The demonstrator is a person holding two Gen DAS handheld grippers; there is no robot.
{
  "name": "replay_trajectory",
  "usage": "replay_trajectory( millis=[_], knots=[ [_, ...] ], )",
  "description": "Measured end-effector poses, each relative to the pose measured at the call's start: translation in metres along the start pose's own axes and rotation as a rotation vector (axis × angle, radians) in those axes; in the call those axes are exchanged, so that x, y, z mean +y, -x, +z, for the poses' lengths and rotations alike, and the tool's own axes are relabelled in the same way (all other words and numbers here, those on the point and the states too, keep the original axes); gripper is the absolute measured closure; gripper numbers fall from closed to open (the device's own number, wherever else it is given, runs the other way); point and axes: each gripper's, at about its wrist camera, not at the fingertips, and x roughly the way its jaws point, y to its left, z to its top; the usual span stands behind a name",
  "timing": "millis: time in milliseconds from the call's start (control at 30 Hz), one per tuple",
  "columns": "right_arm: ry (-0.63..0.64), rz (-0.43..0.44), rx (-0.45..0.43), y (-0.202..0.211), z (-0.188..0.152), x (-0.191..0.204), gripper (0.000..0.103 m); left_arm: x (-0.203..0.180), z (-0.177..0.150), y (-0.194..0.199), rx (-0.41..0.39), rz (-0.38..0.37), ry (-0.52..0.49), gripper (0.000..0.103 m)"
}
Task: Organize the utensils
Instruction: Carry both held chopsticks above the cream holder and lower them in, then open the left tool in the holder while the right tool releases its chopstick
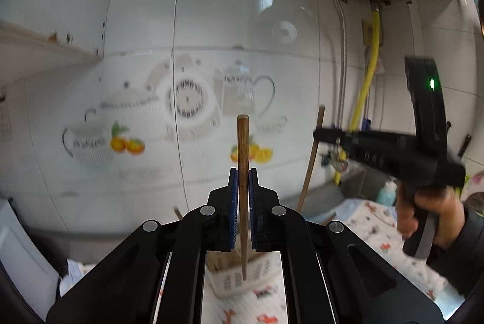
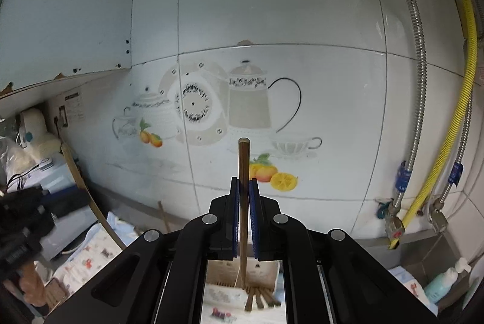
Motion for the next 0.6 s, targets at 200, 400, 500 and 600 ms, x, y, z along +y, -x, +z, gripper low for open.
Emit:
replay_trajectory(
  millis=[200,400,500,600],
  knots=[
    [0.005,-0.032,0.014,-0.025,-0.007,-0.006,0.097,0.003,0.008,-0.024,-0.019,0.044,-0.002,0.098],
    [-0.002,-0.027,0.062,-0.048,-0.027,-0.014,0.097,0.012,-0.004,-0.053,0.007,0.072,0.017,0.098],
    [0.005,-0.025,0.088,-0.055,-0.036,-0.015,0.097,0.016,-0.015,-0.065,0.035,0.079,0.032,0.098],
    [0.003,-0.020,0.104,-0.058,-0.042,-0.015,0.097,0.020,-0.026,-0.075,0.068,0.078,0.048,0.098]
  ],
)
